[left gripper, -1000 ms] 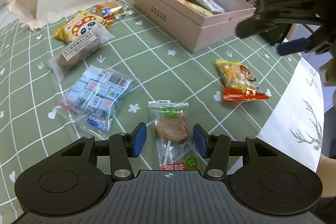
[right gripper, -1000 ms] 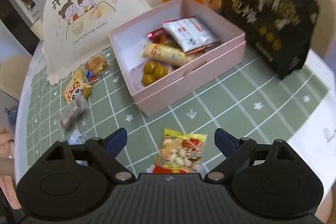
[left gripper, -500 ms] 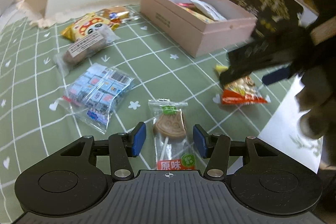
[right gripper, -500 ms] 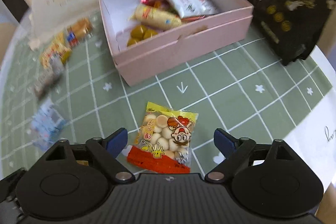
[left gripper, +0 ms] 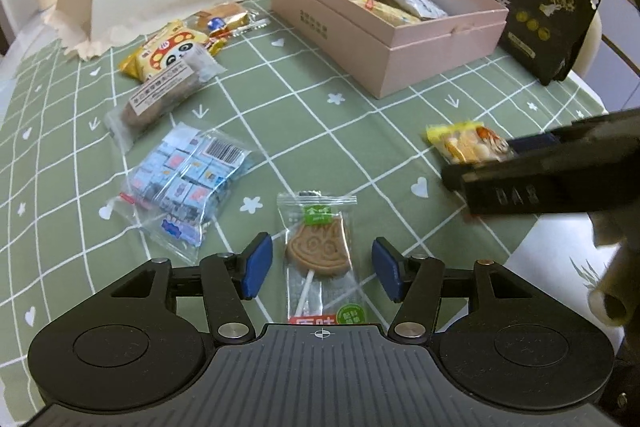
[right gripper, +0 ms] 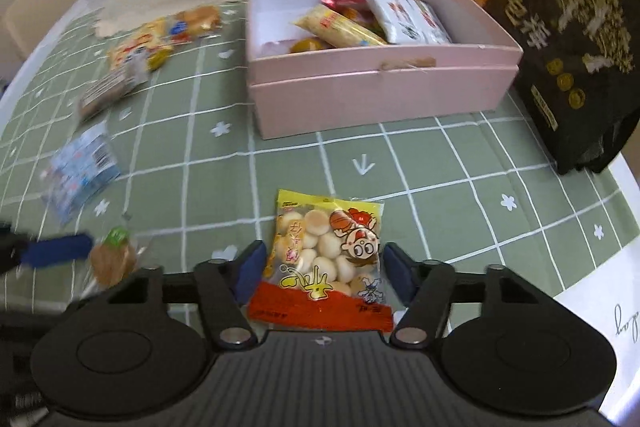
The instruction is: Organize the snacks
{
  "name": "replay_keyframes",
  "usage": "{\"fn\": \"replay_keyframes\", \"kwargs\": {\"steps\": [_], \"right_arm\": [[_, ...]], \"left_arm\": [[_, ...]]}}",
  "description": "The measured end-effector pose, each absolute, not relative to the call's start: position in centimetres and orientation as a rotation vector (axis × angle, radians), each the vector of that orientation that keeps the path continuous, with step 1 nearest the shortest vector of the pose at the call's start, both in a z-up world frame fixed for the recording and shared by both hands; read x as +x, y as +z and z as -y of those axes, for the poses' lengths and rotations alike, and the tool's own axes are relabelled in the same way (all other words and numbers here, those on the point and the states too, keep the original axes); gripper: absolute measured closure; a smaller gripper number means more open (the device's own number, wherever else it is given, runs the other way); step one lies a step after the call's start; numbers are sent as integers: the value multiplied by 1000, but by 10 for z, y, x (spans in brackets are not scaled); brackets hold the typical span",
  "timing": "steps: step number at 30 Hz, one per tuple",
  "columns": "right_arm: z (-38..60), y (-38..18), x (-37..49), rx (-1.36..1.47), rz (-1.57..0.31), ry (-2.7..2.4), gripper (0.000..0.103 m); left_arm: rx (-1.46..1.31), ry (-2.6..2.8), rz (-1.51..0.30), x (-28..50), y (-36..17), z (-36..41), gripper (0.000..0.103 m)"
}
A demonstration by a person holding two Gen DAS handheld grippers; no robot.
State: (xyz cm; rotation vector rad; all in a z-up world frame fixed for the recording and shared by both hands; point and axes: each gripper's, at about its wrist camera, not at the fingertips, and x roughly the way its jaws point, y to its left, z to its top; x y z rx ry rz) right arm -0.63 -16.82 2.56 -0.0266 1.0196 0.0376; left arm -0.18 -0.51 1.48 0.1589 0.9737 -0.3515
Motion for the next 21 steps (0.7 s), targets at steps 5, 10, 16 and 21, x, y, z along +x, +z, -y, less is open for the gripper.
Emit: {"fn": "replay_keyframes", "kwargs": {"steps": [5, 10, 16, 21], "right_arm": [[172, 29, -17, -19, -1044, 17, 46], [187, 52, -32, -11, -1025, 13, 47], [217, 88, -42, 49, -950, 88, 47], [229, 140, -25, -13, -788, 153, 47]], "left_arm": [[149, -389, -962, -2, 15, -2, 45], [73, -373, -969, 6, 17, -8, 62], [188, -450, -800, -31, 42, 8, 62], [76, -520, -592, -30, 146, 7, 62]]}}
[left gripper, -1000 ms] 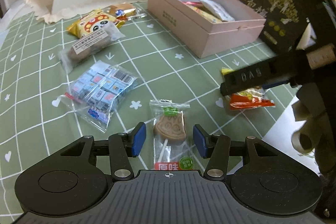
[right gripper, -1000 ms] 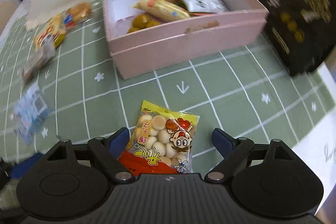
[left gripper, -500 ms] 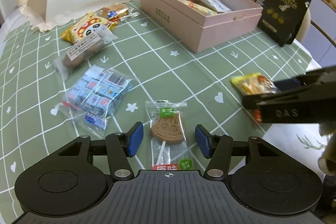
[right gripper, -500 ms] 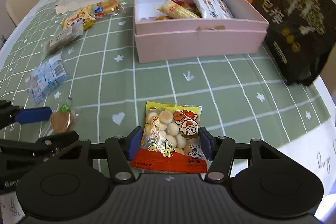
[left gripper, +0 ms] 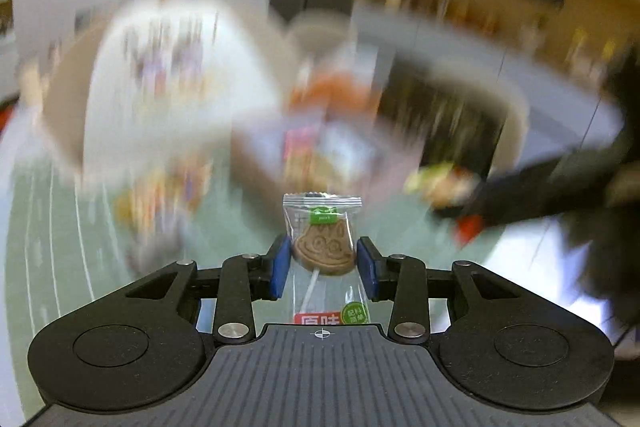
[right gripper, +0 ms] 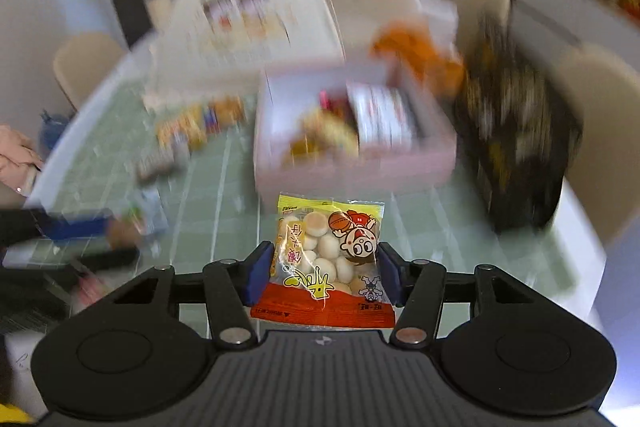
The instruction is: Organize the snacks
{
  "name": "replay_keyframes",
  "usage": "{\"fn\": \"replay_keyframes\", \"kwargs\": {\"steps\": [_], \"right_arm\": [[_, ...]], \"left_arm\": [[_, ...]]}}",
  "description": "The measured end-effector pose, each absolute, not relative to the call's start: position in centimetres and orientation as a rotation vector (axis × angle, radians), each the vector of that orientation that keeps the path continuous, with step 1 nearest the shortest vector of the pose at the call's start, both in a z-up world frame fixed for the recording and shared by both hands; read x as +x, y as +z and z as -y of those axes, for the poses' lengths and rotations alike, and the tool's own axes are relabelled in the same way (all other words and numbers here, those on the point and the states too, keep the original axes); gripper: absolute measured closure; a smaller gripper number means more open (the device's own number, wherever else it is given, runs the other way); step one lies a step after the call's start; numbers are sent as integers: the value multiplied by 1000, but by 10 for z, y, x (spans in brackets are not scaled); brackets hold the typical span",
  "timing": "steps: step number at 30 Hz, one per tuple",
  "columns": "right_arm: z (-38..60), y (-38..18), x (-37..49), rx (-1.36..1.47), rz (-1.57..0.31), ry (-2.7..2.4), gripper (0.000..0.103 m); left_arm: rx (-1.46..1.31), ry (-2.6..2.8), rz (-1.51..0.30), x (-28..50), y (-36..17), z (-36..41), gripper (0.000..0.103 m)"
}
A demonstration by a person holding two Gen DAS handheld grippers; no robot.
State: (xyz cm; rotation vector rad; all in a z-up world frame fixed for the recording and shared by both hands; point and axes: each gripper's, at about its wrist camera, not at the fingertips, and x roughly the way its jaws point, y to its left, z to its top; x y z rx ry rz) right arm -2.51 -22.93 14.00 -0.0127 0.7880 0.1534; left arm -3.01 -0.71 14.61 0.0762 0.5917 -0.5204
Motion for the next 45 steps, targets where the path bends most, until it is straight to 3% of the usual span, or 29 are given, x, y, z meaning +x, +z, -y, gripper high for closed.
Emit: {"fn": "replay_keyframes", "kwargs": {"steps": [4, 8, 12, 18, 24, 28, 32, 37, 45], "right_arm": [[249, 187, 8, 19, -678, 196, 47], [275, 224, 28, 53, -587, 166, 47], [295, 235, 23, 48, -536, 129, 47], [308, 220, 21, 80, -579, 90, 47], [290, 224, 73, 139, -643, 149, 47], [255, 216, 127, 92, -717, 154, 37], [222, 204, 150, 43, -754, 121, 36], [175, 176, 160, 95, -878, 226, 26], [69, 112, 223, -11, -1054, 325, 26]], "left_arm": [[56, -541, -406, 2, 224, 25, 62], [12, -540, -377, 61, 248, 58, 61], [-74, -559, -453, 113, 221, 87, 56], [-149, -465, -547, 136, 178, 82, 59], [-159, -459, -657, 111, 163, 14, 61], [-248, -291, -713, 78, 148, -46, 62], [-357, -132, -786, 44, 112, -91, 62], [-331, -55, -874, 23, 68, -105, 62], [-329, -181, -939, -7, 55, -102, 62]]}}
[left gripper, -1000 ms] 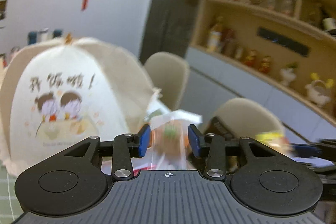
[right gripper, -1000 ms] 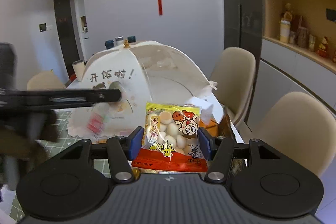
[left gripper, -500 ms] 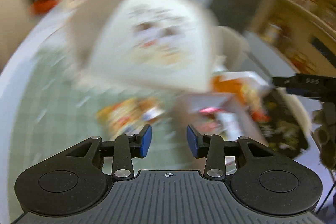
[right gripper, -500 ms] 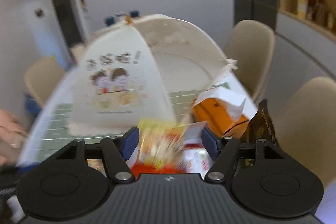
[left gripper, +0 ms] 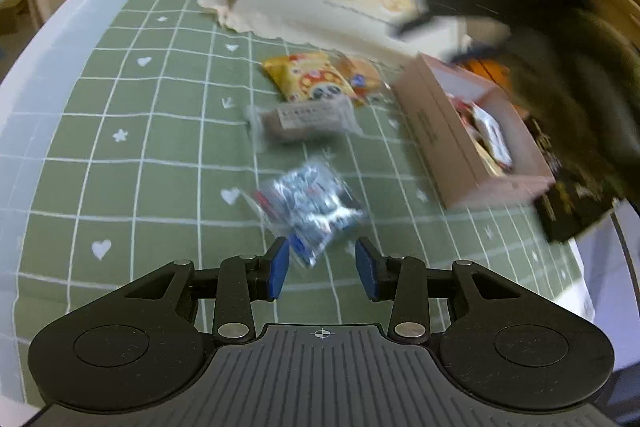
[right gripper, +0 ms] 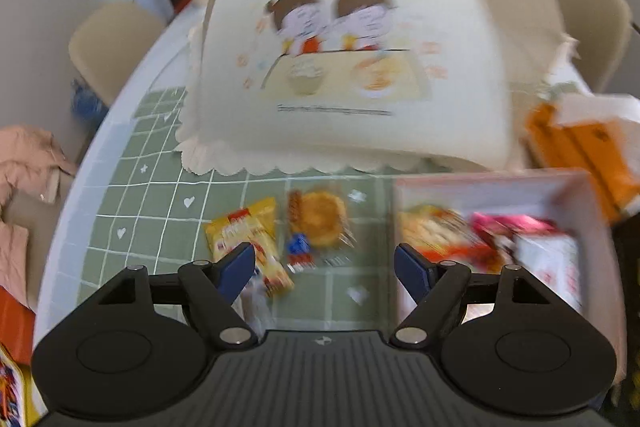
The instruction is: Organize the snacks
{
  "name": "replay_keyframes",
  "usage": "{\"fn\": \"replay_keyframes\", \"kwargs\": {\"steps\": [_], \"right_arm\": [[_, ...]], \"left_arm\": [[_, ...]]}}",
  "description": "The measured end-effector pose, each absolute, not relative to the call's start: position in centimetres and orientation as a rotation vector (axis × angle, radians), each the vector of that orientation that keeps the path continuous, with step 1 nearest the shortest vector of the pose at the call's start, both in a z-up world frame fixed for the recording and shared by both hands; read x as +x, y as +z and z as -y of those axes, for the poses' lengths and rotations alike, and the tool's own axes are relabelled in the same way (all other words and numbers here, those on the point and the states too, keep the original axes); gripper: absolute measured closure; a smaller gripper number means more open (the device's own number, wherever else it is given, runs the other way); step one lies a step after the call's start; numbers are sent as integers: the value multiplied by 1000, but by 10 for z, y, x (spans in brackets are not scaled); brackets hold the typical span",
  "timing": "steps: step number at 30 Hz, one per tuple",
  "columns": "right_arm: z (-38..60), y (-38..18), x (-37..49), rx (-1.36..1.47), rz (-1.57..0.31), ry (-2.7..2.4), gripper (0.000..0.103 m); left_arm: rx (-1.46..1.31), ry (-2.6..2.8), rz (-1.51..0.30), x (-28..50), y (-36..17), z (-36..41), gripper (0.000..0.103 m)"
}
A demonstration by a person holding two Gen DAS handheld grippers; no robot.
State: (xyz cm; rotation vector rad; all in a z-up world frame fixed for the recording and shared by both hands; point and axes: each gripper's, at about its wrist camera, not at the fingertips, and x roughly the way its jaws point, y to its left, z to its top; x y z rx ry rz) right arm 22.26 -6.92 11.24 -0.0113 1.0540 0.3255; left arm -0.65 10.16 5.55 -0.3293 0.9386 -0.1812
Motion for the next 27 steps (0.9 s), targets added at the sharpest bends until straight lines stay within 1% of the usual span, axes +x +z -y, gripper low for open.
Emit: {"fn": "replay_keyframes", "kwargs": {"steps": [4, 8, 11, 12, 14, 15, 16, 20, 27], "right_arm": [[31, 76, 271, -104, -1085, 291, 26], [6, 43, 284, -242, -1077, 260, 26], [6, 34, 279, -186, -1099, 286, 29], [8, 34, 274, -164, -1109, 299, 38], [17, 38, 254, -113, -1127, 348, 40], [23, 41, 240, -91, -1132, 373, 46], [29, 42, 223, -74, -1144, 402, 47], [56, 43, 166, -33, -1166, 427, 47], [109, 48, 79, 17, -1098, 311, 48]], "left_arm": [[-371, -226, -960, -24, 58, -107, 62], [-365, -203, -943, -39, 59, -119, 62], [-390, -141, -957, -39, 50, -133, 62], [-394, -128, -957, -38, 48, -137, 62], [-400, -113, -951, -33, 45, -143, 62], [-404, -115, -947, -30, 45, -146, 62], [-406, -119, -943, -26, 44, -147, 62], [-378, -104, -936, -7, 41, -147, 62], [-451, -33, -916, 17, 42, -160, 62]]}}
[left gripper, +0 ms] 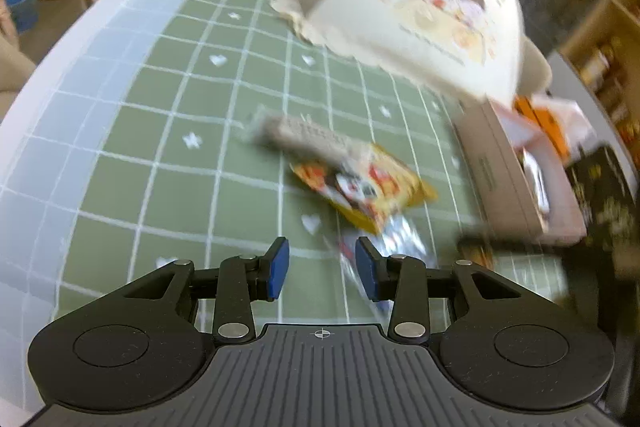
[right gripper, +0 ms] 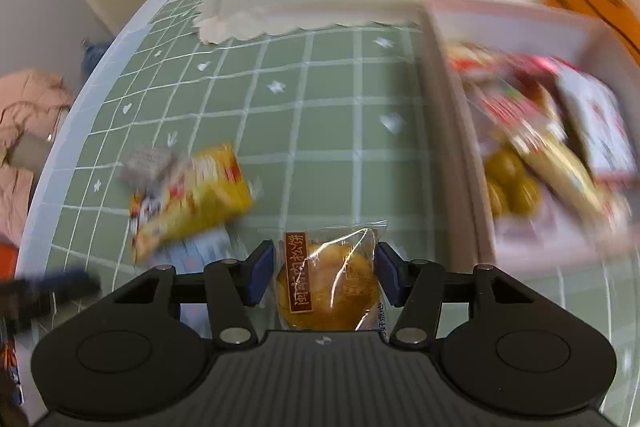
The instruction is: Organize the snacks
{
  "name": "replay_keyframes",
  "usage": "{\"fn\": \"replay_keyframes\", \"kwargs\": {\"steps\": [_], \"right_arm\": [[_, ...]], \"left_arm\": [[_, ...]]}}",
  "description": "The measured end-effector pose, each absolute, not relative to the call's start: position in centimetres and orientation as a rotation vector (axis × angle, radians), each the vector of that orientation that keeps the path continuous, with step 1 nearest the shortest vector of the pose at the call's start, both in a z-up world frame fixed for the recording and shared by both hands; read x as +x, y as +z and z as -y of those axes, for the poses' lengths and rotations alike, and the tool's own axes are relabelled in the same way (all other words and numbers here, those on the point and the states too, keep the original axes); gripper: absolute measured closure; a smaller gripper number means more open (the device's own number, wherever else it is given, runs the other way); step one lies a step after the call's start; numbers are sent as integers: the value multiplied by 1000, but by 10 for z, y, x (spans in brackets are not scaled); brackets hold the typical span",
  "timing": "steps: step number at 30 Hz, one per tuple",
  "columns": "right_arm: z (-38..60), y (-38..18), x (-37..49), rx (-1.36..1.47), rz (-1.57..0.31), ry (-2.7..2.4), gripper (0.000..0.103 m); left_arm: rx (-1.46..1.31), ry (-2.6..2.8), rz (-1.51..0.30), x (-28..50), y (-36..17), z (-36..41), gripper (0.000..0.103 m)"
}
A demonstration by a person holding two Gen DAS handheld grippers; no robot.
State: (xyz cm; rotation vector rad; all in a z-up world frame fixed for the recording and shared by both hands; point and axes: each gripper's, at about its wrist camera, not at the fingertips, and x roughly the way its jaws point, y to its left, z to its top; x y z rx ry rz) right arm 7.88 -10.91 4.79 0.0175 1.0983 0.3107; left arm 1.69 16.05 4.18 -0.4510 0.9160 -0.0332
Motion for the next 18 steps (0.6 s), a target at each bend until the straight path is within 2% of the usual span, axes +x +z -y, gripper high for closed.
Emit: {"fn": "replay_keyframes", "kwargs": {"steps": [5, 9, 11, 13, 18], "right_arm": [[130, 60, 34, -45, -1011, 254, 47], [138, 59, 15, -74, -980, 260, 40], [142, 52, 11, -44, -1006, 272, 40], [144, 48, 13, -11, -1015, 272, 40], [142, 42, 22, 27, -1008, 308, 39]], "left_arm": [[-496, 57, -837, 61, 53, -186, 62], [-368, -68, -801, 119, 52, -178, 62], [-289, -97, -869, 141, 38, -170, 62], [-244, -105, -945, 151, 23, -166, 68], [-236, -172, -969, 126, 23, -164, 68]]}}
